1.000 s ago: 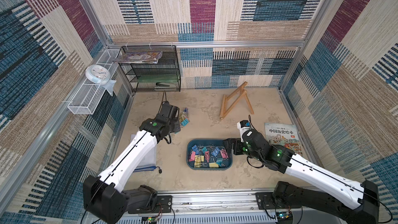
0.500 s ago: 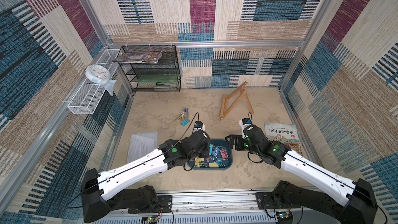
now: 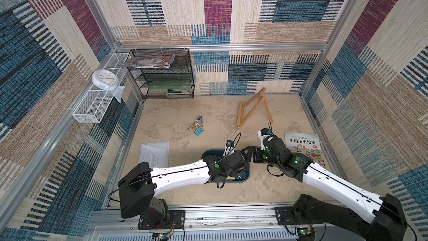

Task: Put the binder clips in the storage box
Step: Place the binder clip in the storage box.

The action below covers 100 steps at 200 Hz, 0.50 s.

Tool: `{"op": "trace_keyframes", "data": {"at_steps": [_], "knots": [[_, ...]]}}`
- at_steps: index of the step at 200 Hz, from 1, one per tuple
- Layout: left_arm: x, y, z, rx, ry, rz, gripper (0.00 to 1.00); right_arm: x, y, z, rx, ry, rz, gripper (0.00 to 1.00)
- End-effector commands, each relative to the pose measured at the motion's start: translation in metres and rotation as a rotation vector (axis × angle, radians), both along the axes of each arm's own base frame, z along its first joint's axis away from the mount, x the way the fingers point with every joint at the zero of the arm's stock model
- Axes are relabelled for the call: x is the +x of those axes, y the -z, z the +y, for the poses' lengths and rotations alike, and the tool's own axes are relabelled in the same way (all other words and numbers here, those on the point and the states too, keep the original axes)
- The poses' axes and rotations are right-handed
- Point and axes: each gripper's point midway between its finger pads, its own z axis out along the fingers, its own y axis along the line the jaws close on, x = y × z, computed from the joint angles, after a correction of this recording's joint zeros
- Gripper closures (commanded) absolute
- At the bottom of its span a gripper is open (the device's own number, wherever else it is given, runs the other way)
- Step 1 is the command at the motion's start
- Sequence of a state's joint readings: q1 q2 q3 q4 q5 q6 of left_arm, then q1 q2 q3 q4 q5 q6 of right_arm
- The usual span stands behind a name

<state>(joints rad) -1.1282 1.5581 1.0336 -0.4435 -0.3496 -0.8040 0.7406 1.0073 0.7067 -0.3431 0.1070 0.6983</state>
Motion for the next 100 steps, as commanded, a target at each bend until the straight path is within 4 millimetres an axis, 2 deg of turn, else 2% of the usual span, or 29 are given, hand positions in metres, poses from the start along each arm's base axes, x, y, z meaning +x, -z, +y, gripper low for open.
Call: {"op": "trace_keyframes", "data": {"at_steps": [1,15,45,76,100], "knots": [[0.007,0.009,0.001,0.031,-0.017,-0.033,1.0,-0.001,-0.01,0.001,0.032,-0.001,-0.017,0.0],[0.007,0.014,0.001,0.032,-0.02,-0.03,0.98,-0.001,-0.016,0.002,0.052,-0.001,-0.031,0.0],[0.006,0.007,0.001,0.004,-0.011,-0.037,0.81,-0.001,-0.024,0.006,0.076,-0.013,-0.041,0.0],[0.005,-0.025,0.005,-0.068,-0.008,-0.088,0.56,0.001,-0.031,0.015,0.106,-0.033,-0.043,0.0],[0.005,-0.054,0.021,-0.109,-0.028,-0.15,0.35,0.005,-0.039,0.028,0.155,-0.054,-0.036,0.0]]}}
